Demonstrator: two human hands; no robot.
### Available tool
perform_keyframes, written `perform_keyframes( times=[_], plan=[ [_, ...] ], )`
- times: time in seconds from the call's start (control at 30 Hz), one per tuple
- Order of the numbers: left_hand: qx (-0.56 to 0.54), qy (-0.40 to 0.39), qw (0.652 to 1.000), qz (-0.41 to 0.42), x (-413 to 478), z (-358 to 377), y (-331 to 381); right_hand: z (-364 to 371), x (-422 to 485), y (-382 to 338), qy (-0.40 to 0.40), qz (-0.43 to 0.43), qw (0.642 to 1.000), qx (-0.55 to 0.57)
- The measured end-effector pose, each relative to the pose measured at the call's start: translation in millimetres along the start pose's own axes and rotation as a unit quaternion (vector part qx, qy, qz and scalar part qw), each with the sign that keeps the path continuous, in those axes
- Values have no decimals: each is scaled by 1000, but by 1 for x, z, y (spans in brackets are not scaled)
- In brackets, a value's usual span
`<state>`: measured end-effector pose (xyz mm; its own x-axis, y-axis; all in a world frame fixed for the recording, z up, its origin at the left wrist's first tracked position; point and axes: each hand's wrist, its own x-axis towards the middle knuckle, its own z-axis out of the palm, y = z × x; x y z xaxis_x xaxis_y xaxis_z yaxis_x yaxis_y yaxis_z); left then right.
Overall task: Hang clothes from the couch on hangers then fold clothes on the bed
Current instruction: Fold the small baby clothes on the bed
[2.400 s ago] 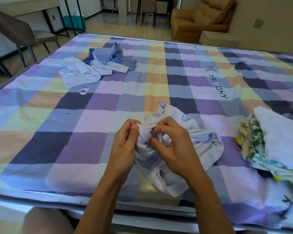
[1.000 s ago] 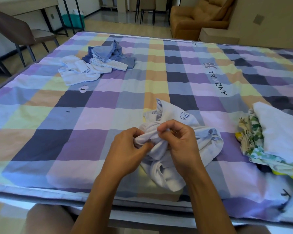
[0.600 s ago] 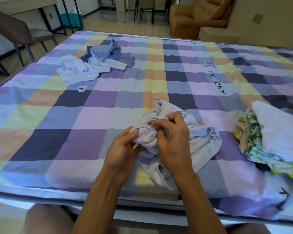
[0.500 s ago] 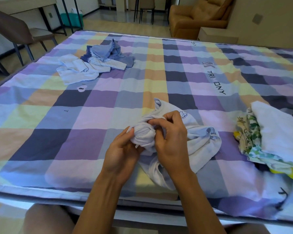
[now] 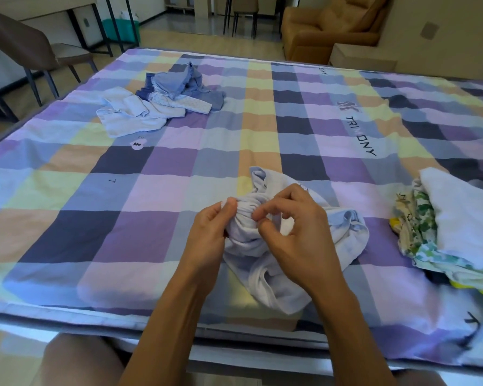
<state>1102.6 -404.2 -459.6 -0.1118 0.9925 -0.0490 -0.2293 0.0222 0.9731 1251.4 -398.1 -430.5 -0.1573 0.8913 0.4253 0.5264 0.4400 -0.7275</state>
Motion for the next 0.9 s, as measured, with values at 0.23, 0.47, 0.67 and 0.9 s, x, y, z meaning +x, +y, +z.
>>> perform_keyframes(
  times=[0.23,0.47,0.67,0.9],
  plan=[
    [7,-36,999,24,-2,-4,0,1,0,13,-29,21,999,-19],
    [111,-145,979,91,-3,-9,0,9,4,20,28,25,995,96],
    [327,-132,910,220,19,-18,-19,-2,13,28,23,82,983,161],
    [501,-10,846,185,60,-38,2,-29,15,24,93,156,950,255]
  ],
)
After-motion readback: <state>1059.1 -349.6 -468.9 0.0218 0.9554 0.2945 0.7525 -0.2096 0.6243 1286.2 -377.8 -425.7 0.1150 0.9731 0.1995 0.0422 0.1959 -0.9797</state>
